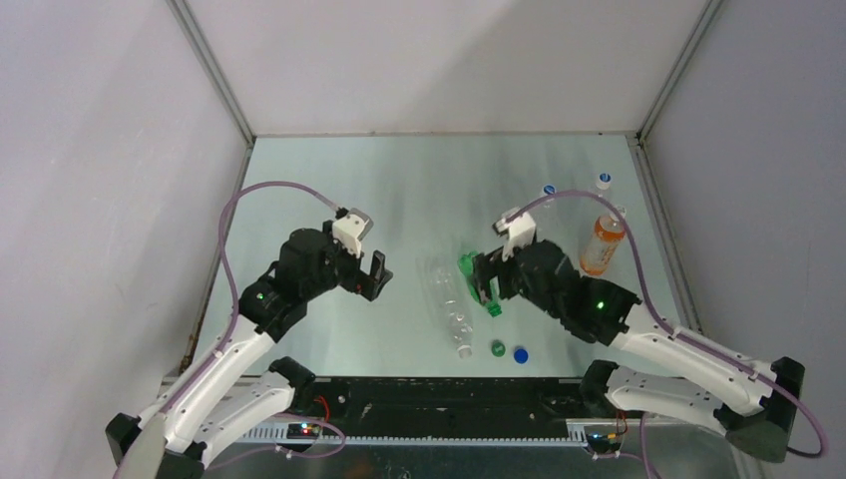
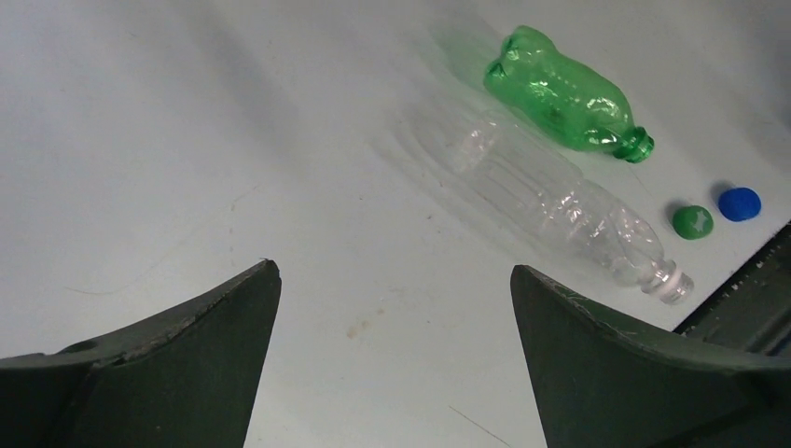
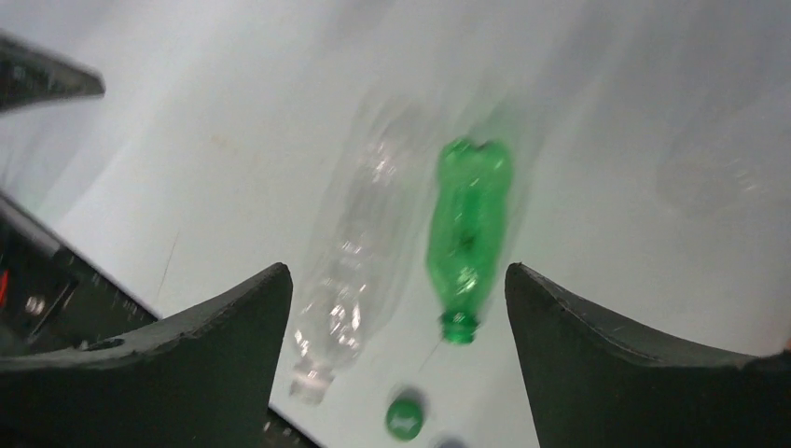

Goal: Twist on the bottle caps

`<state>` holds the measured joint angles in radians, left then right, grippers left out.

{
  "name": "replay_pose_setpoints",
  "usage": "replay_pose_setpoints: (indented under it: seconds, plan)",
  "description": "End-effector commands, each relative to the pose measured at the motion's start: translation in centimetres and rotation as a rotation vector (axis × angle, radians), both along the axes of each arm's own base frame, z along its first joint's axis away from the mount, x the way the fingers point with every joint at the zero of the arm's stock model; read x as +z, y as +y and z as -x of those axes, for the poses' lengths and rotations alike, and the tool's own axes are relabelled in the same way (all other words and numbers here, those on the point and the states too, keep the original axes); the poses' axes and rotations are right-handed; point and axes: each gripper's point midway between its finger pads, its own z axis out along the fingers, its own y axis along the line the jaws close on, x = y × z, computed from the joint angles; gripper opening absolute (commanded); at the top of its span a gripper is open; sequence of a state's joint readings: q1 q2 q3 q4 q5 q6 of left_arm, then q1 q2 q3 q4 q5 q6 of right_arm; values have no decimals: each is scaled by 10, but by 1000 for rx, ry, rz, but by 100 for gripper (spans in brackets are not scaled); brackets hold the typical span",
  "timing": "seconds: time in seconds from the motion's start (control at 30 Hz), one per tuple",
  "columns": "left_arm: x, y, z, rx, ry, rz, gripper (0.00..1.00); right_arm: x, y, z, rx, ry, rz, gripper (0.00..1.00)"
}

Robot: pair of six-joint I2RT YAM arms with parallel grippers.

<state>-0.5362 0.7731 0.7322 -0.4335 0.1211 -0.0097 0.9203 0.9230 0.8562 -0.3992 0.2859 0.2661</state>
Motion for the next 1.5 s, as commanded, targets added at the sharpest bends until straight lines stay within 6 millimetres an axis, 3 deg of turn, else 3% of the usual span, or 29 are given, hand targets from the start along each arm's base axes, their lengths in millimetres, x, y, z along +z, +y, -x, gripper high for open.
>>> replay_pose_setpoints:
  seconds: [0.0, 0.23, 0.4, 0.63, 0.73, 0.83, 1.03, 1.23, 1.47]
  plan:
    - [-4, -9, 11, -46, 67, 41, 100, -36, 9, 40, -22, 126, -11, 85]
    - [-23, -10, 15, -30, 164, 28, 100, -86, 25, 78, -8, 223, 36, 82]
    - [-32, -12, 14, -21, 216, 20, 100, -117, 30, 95, 19, 266, 115, 79]
    - [-23, -15, 11, -43, 186, 21, 100, -149, 38, 112, 79, 313, 213, 67]
    - [-18, -14, 9, -62, 146, 1, 100, -156, 42, 113, 119, 311, 246, 57]
    - [-13, -15, 5, -83, 108, -10, 100, -162, 50, 116, 188, 343, 251, 54]
    - [2, -15, 2, -129, 31, -36, 100, -168, 56, 113, 322, 375, 272, 47]
    - [2, -12, 4, -151, -15, -63, 100, -173, 45, 90, 394, 379, 307, 46]
    - [9, -24, 2, -236, -73, -69, 100, -166, 39, 65, 383, 383, 265, 54]
